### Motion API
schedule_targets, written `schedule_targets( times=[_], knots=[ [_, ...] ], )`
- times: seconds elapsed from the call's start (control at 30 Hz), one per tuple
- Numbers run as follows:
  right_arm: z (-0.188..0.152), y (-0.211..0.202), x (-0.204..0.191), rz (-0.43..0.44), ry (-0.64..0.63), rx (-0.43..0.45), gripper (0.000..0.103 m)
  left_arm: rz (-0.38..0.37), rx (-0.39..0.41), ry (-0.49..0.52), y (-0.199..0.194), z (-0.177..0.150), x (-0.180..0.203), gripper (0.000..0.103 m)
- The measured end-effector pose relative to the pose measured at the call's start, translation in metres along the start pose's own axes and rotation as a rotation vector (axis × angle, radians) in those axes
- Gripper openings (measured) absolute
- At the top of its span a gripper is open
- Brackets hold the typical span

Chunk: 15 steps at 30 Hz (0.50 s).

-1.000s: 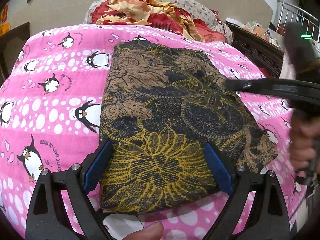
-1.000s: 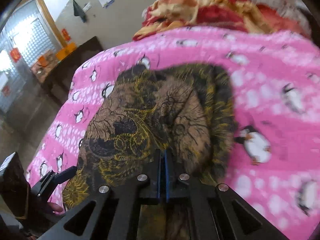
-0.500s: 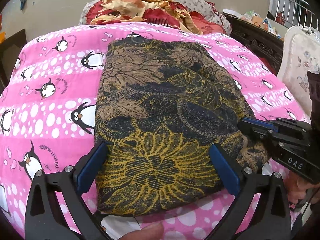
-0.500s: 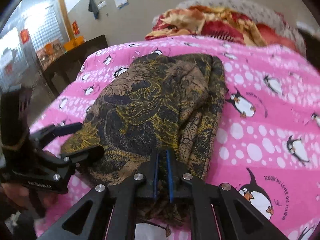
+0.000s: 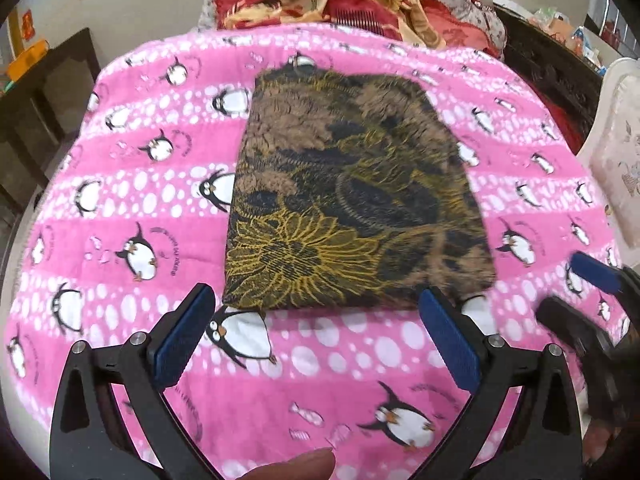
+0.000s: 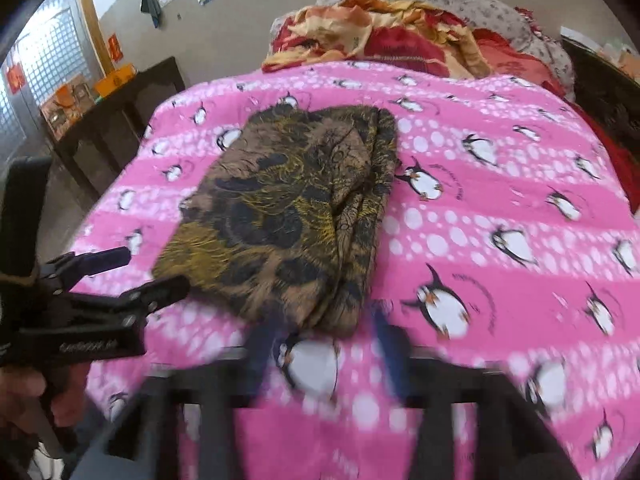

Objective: Fold small clothes

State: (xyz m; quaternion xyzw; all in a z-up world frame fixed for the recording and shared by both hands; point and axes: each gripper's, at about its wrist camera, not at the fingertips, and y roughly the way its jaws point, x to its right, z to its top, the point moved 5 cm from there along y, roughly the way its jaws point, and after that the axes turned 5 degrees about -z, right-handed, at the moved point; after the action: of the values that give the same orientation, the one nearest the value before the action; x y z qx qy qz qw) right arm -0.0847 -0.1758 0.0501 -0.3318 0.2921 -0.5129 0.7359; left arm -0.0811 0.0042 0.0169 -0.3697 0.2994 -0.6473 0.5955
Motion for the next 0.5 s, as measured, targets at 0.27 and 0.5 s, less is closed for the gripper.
schedule_targets(
  times=[0.27, 0.5],
  knots=[
    [-0.007, -0.044, 0.003, -0.049, -0.018, 0.066, 0.091, 0.015, -0.001, -0.011, -0.015, -0.001, 0.011, 0.102],
    [-0.013, -0.056, 0.005, -0.059, -0.007, 0.079, 0.091, 0.017, 0.028, -0.001, -0.033, -0.004, 0.020, 0.102]
  ],
)
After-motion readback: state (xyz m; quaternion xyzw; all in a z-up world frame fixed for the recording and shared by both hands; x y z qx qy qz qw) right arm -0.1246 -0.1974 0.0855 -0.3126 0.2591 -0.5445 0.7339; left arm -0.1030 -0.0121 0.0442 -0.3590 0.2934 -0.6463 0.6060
